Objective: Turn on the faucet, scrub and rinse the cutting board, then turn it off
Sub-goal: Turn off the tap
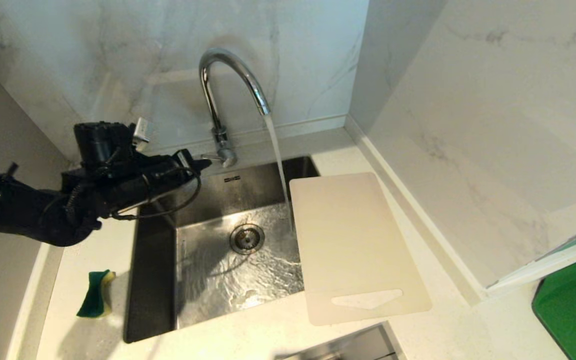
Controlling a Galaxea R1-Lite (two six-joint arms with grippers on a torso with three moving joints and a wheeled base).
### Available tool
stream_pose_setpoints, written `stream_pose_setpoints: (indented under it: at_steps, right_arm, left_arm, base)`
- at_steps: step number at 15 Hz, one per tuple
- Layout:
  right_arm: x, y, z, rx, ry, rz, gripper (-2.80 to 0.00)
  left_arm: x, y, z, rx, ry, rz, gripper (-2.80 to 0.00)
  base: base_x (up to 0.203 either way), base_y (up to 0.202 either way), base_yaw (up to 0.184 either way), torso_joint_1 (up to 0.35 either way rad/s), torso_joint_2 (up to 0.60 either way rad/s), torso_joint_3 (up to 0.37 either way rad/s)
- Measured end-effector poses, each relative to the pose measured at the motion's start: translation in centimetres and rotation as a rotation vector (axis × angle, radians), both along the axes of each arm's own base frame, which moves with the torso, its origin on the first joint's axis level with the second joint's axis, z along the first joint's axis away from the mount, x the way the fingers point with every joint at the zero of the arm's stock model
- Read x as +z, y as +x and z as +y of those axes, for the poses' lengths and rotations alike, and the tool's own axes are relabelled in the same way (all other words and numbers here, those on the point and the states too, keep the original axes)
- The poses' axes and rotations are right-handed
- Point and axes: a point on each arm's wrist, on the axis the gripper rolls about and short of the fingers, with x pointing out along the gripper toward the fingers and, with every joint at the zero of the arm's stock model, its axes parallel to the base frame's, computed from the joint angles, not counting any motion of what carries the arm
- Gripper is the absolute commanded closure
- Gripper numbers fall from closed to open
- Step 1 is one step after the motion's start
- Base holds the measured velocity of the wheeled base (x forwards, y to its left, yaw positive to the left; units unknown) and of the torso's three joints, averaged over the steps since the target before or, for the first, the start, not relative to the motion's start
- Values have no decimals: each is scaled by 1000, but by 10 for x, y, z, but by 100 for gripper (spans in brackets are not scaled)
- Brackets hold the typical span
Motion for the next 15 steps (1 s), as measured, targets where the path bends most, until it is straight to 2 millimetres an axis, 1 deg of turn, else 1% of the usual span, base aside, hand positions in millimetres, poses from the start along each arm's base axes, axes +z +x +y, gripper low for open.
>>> stream_pose_setpoints:
  at_steps: [2,4,7,11,15]
  right_arm:
    - [0,0,0,0,-1,-1,0]
    - [0,0,0,0,-2,0,0]
    - [0,0,0,0,-1,0,0]
    - [0,0,0,0,-1,0,0]
    - [0,0,0,0,-1,0,0]
  left_arm:
    - [-18,20,-10,-7,73,-132,0]
    - [-31,36,-18,-6,111,-225,0]
    - [-46,55,-27,-1,118,-240,0]
    - [-56,71,-31,10,117,-249,0]
    - [-53,85,-27,30,127,-272,0]
  base:
    - [0,0,0,0,0,0]
    - [0,0,0,0,0,0]
    - [0,0,0,0,0,0]
    - [0,0,0,0,0,0]
    - [0,0,0,0,0,0]
